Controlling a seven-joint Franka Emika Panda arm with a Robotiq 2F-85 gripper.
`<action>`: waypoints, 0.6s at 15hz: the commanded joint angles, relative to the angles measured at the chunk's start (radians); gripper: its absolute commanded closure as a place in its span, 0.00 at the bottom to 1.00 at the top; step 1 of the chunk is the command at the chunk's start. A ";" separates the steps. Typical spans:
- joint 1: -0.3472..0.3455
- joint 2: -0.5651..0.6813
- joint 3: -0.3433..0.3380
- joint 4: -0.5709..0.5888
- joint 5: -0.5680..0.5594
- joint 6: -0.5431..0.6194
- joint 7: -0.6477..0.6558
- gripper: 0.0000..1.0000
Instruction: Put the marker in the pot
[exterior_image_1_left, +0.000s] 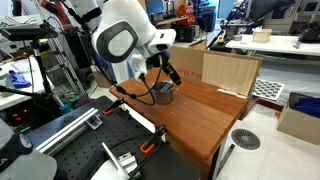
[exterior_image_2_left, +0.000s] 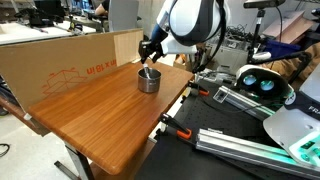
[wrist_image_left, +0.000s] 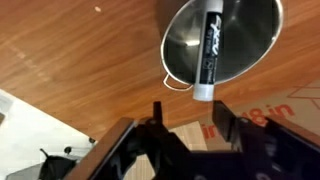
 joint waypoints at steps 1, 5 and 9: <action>0.029 0.006 -0.019 0.002 0.024 0.003 -0.003 0.11; 0.022 -0.012 -0.008 -0.006 0.024 -0.002 0.008 0.00; 0.054 -0.061 -0.030 -0.001 0.060 -0.055 0.002 0.00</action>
